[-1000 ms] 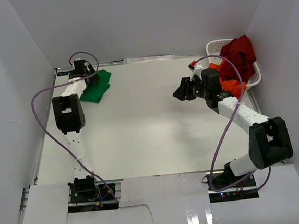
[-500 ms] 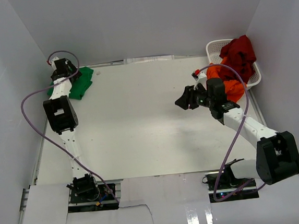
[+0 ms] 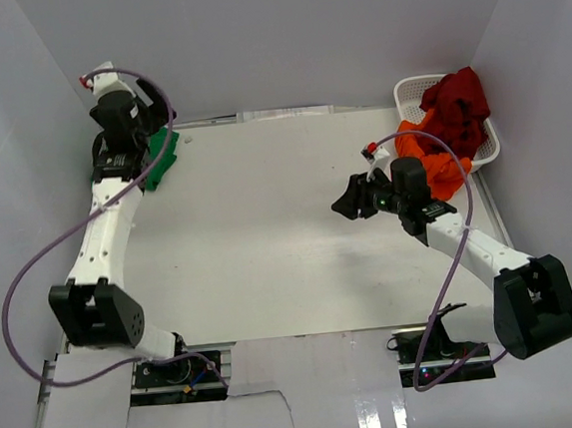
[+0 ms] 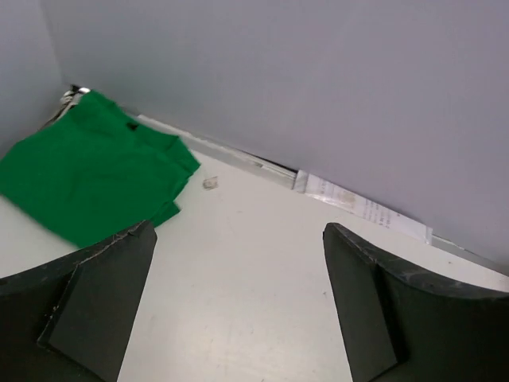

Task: Fold and stack the t-shirts
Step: Put the neatly folded tshirt into the corner of the board with the left arm

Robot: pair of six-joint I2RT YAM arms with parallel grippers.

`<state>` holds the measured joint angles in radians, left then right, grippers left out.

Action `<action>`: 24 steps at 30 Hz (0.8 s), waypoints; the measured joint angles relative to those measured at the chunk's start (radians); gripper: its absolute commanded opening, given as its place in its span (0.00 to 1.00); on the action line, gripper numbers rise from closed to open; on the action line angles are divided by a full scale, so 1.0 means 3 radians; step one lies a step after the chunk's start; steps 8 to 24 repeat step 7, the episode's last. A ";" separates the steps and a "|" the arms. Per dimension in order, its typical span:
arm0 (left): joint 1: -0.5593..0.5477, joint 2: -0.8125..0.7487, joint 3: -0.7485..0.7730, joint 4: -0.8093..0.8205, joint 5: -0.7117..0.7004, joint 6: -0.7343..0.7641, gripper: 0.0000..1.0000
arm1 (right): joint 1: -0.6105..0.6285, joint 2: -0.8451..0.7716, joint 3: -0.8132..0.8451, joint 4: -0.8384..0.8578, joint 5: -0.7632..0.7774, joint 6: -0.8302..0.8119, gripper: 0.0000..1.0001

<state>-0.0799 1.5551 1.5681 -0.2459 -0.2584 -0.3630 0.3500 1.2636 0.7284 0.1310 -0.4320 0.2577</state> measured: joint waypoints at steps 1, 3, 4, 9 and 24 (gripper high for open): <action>0.0037 -0.0219 -0.0201 -0.0003 -0.0015 -0.0004 0.98 | 0.0001 -0.0047 -0.0020 -0.0010 0.0009 -0.0005 0.54; 0.0113 -0.0553 -0.0565 -0.0057 -0.0032 -0.0015 0.98 | 0.0004 -0.0149 -0.0038 -0.0052 0.0014 -0.0017 0.54; 0.0153 -0.0692 -0.0754 -0.0046 -0.0039 -0.0017 0.98 | 0.0004 -0.0209 -0.0041 -0.0070 0.0017 -0.0022 0.54; 0.0186 -0.1049 -0.1291 -0.0123 -0.0003 -0.0011 0.98 | 0.0004 -0.0356 -0.0041 -0.0081 0.0015 -0.0028 0.54; 0.0186 -0.1049 -0.1291 -0.0123 -0.0003 -0.0011 0.98 | 0.0004 -0.0356 -0.0041 -0.0081 0.0015 -0.0028 0.54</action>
